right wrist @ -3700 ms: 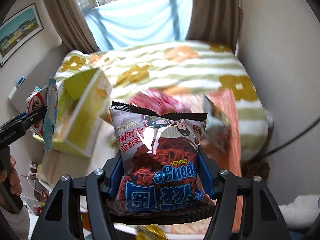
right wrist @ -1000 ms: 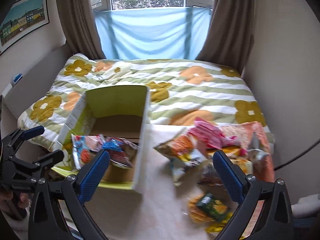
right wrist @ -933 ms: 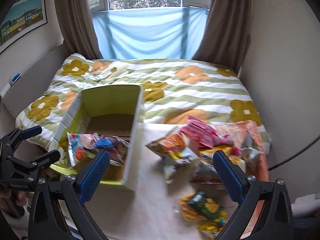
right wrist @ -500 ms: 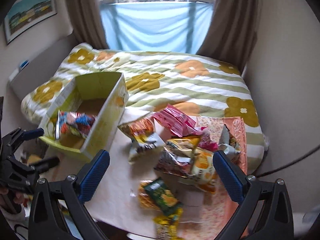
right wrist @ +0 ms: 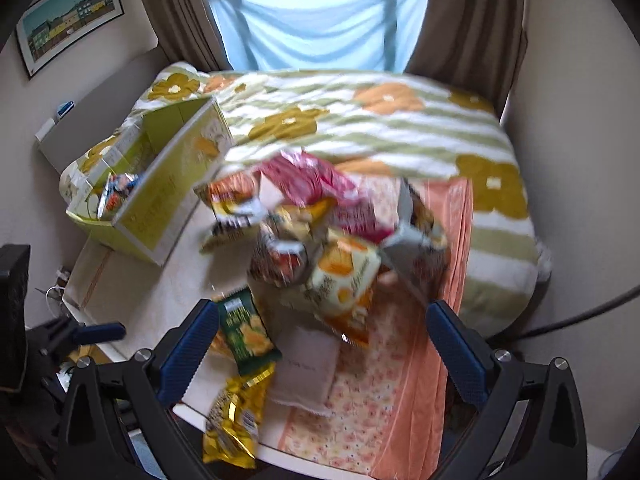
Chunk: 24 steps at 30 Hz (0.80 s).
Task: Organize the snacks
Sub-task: 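Move both tools back toward the snack pile, then grasp the yellow Pillows bag with the left tool while the right tool grasps the white sachet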
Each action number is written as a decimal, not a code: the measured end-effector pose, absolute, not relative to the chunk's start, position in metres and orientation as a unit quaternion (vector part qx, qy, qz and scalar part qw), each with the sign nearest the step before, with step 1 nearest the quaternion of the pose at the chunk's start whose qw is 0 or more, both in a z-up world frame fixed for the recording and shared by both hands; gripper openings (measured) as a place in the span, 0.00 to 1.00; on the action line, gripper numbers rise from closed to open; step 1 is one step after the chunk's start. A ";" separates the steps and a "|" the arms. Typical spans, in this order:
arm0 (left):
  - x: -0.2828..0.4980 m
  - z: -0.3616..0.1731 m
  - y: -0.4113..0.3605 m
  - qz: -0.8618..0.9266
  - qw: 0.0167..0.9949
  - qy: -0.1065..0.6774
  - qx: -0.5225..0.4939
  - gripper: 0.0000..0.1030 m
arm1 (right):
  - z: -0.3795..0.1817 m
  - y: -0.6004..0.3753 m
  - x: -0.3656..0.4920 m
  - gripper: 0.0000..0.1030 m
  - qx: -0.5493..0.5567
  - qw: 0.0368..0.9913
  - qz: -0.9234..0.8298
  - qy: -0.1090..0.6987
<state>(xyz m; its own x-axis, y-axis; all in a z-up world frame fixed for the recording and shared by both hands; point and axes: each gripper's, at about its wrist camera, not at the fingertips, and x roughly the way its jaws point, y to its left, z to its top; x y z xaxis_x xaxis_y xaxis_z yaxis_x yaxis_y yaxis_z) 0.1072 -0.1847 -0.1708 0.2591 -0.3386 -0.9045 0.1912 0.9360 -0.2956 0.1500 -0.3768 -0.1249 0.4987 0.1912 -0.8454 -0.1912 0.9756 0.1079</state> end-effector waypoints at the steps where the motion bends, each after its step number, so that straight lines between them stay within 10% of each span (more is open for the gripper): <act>1: 0.106 -0.179 -0.191 -0.163 0.784 0.594 -0.070 1.00 | -0.133 -0.380 0.150 1.00 0.002 0.860 0.107 0.498; 16: 0.104 -0.256 -0.217 -0.119 0.727 0.665 -0.123 0.99 | -0.238 -0.387 0.164 0.95 0.046 0.809 0.094 0.579; 24: 0.100 -0.281 -0.209 -0.099 0.713 0.681 -0.138 0.55 | -0.260 -0.377 0.173 0.84 0.052 0.801 0.095 0.588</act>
